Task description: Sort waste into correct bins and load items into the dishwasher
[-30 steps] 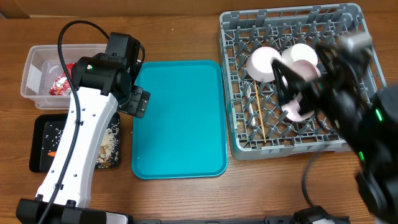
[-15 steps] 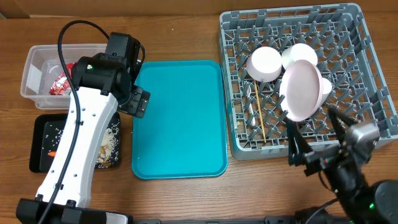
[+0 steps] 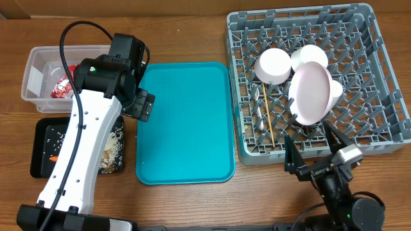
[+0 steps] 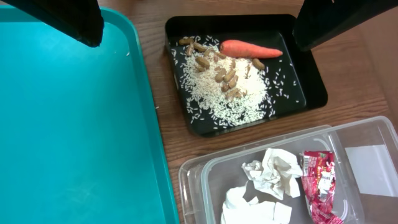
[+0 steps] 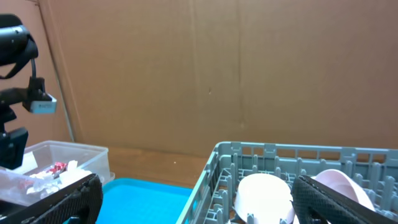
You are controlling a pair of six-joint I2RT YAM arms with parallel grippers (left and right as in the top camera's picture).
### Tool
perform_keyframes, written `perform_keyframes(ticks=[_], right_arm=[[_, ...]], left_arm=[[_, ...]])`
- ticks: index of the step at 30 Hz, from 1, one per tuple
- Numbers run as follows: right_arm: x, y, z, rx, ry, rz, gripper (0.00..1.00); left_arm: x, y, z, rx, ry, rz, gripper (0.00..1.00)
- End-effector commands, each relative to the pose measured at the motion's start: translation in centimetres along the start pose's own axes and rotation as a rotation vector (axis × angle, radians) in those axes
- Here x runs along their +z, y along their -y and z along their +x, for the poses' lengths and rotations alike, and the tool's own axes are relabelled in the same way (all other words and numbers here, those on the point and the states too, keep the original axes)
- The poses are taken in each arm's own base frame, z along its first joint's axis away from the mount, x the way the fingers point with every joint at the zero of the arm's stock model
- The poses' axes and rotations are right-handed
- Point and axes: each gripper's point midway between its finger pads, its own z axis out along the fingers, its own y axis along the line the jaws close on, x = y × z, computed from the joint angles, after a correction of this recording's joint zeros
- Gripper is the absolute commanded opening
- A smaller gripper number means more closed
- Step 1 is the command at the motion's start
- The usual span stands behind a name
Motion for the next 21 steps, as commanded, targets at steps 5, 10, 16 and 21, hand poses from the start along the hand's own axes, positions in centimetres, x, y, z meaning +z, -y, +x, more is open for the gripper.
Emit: perform_keyframes(ticks=[5,10,16,21], right_arm=[[0.2,0.4,3.9,0.009,-0.029,-0.006,1.0],[0.5,1.0,5.4,0.008,-0.032,0.007,1.0],[0.7,1.6,7.7,0.012,-0.05,0.022,1.0],[0.6,2.1,8.0,0.014,-0.061,0.048,1.0]], left_arm=[[-0.8,-0.3,-0.3,0.008,0.025,-0.008,1.0],[-0.8,-0.3,-0.3,0.008,0.024,-0.008,1.0],[-0.8,-0.3,-0.3,0.008,0.025,-0.008,1.0],[-0.8,-0.3,-0.3,0.008,0.024,-0.008,1.0]])
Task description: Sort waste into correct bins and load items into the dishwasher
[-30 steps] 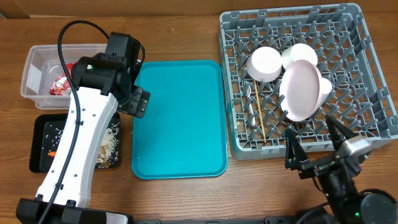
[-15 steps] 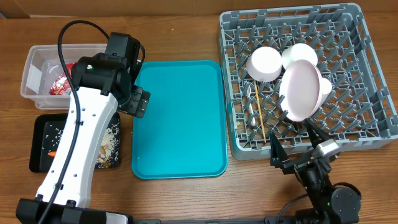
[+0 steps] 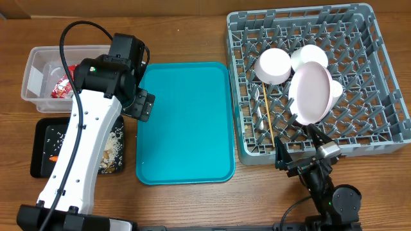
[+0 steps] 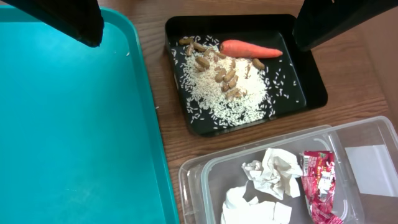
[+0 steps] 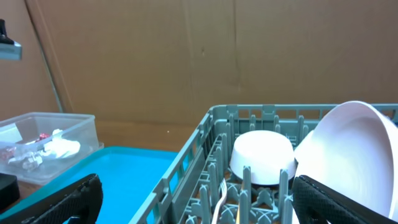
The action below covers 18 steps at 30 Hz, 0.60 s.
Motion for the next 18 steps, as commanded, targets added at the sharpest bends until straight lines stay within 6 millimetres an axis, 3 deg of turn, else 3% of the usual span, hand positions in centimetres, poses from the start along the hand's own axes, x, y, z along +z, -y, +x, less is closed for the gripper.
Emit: perform_keyframes(ticks=[1,6,18], right_arm=[[-0.1,0.6,0.3,0.003,0.003,0.034,1.0],[-0.2,1.1,2.7,0.024,-0.095,0.055,1.0],[-0.2,2.0,2.6,0.017,-0.089,0.107,1.0]], left_arm=[[-0.8,-0.3,-0.3,0.008,0.024,-0.008,1.0],[-0.8,-0.3,-0.3,0.008,0.024,-0.008,1.0],[-0.8,-0.3,-0.3,0.008,0.025,-0.008,1.0]])
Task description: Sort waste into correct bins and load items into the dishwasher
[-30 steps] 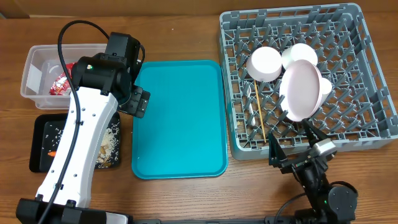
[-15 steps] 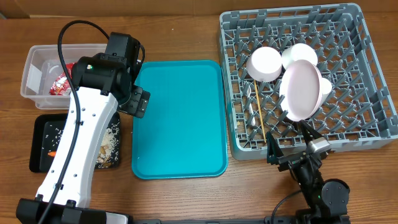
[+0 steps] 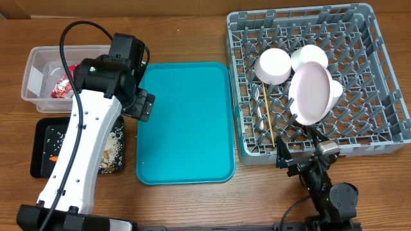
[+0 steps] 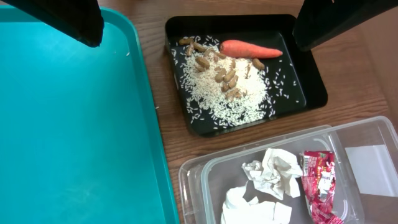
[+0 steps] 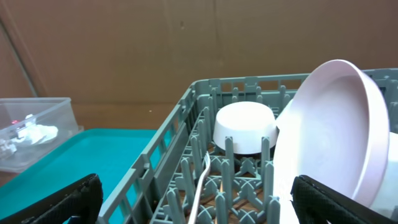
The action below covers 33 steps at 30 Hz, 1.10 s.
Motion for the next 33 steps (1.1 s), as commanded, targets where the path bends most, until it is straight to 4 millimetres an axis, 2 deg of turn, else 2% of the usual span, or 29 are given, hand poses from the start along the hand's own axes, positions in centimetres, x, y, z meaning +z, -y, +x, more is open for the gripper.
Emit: perform_keyframes(ticks=[1,8,17,33], right_arm=[[0.0,0.5,0.2,-0.001,0.004,0.026,1.0],[0.0,0.3,0.2,-0.109,0.001,0.015,1.0],[-0.2,2.0,0.0,-0.101,0.009,0.083,1.0],[-0.2,2.0,0.0,-0.101,0.009,0.084,1.0]], left_arm=[[-0.8,-0.3,-0.3,0.008,0.024,-0.008,1.0],[-0.8,-0.3,-0.3,0.008,0.024,-0.008,1.0],[-0.8,-0.3,-0.3,0.008,0.025,-0.008,1.0],[-0.8,-0.3,-0.3,0.008,0.024,-0.008,1.0]])
